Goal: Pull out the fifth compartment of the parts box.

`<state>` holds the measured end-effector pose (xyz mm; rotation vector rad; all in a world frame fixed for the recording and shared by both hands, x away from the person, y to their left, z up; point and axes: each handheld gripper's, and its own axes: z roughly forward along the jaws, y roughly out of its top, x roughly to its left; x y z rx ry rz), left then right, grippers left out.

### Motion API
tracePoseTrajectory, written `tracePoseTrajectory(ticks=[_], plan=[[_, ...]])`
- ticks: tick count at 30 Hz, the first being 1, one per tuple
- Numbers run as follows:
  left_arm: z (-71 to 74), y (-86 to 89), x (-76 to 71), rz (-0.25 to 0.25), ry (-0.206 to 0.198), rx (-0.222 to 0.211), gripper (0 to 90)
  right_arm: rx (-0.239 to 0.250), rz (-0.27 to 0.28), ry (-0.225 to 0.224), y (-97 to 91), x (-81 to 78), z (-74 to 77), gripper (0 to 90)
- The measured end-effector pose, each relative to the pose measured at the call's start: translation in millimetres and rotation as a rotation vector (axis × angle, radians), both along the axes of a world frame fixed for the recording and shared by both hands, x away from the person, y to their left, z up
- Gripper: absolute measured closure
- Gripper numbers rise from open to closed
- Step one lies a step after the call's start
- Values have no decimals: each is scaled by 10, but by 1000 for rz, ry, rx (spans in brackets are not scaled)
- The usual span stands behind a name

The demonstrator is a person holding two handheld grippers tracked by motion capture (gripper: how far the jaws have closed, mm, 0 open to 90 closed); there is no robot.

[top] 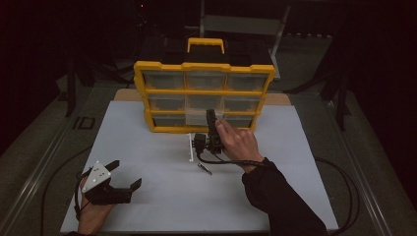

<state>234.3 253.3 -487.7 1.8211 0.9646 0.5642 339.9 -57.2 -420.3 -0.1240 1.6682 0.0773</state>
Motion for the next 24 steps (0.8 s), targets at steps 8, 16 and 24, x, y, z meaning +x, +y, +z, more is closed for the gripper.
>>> tracePoseTrajectory(ticks=[8, 16, 24], plan=[[0, 0, -1, 0, 0, -1, 0, 1, 5, 2, -13, -76, 2, 792], [1, -2, -1, 0, 0, -1, 0, 2, 9, 11, -20, -137, 15, 791], [1, 0, -1, 1, 0, -1, 0, -5, 12, 17, -26, -193, 25, 790]])
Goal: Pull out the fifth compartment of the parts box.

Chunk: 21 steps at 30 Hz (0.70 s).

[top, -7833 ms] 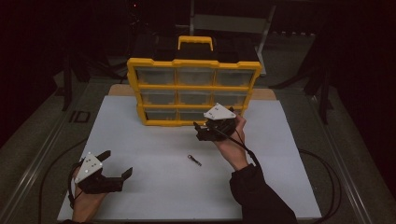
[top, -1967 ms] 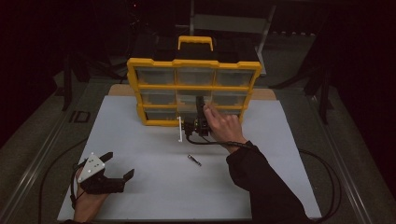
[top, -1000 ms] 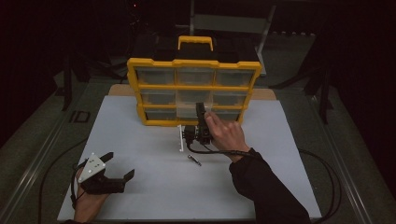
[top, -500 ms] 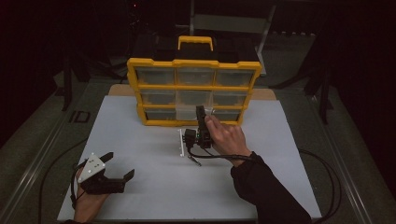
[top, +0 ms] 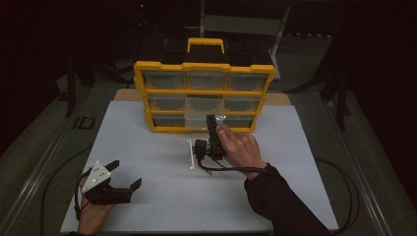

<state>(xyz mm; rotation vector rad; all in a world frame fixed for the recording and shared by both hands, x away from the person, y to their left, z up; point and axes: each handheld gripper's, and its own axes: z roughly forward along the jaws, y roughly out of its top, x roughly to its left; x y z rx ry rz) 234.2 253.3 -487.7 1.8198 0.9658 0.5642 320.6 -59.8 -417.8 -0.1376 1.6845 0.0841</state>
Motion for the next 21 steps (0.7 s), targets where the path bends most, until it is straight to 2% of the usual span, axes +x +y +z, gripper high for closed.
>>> tracePoseTrajectory(ticks=[21], plan=[[-3, -1, 2, 0, 3, 3, 0, -9, 13, 6, -20, -66, -30, 784]])
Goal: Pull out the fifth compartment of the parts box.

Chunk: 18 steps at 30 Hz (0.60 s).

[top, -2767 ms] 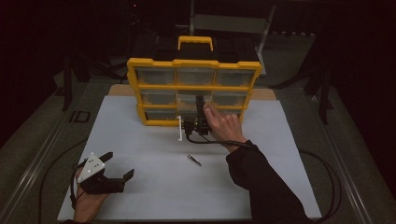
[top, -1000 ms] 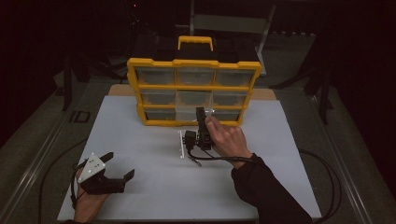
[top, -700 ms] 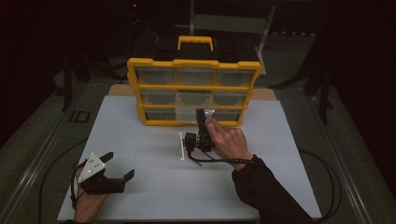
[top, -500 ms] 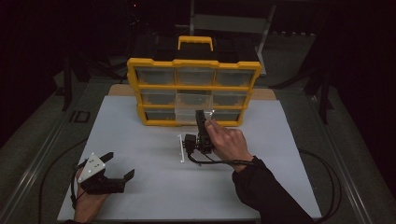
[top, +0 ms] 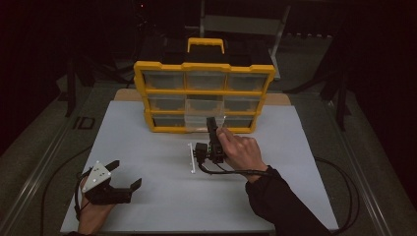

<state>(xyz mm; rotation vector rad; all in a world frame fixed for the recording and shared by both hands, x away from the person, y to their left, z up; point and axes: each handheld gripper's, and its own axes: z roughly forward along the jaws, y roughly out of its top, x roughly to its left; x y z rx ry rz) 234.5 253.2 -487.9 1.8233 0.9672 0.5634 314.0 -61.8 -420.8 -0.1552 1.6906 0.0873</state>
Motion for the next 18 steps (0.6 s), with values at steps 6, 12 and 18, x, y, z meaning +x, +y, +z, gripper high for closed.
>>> tracePoseTrajectory(ticks=[6, 12, 18], plan=[[-3, -4, 0, 0, 3, 0, 0, 4, -1, -3, -2, -2, -7, 779], [-3, -4, -1, -1, 3, 2, 0, 48, -4, 16, -7, -12, -4, 716], [-6, -4, 1, -1, 3, 3, 0, 119, -4, 33, -35, -11, -17, 615]])
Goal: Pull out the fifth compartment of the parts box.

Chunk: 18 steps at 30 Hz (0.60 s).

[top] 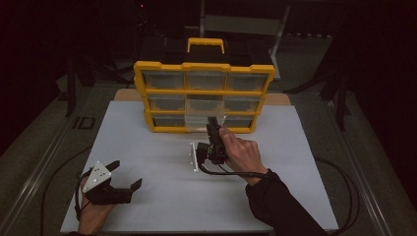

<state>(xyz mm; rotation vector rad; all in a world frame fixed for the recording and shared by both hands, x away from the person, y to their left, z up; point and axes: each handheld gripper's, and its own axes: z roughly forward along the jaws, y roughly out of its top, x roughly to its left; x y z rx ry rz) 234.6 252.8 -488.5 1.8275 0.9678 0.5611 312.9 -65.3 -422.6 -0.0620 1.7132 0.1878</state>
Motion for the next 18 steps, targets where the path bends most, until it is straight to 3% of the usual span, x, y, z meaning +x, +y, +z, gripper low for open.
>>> tracePoseTrajectory(ticks=[11, 18], plan=[[-4, -2, 3, 1, 1, 0, 0, 100, -39, -42, -101, 10, -57, 291], [-7, 2, 4, 4, 3, -3, 0, 170, -78, -41, -226, 35, -79, 239]])
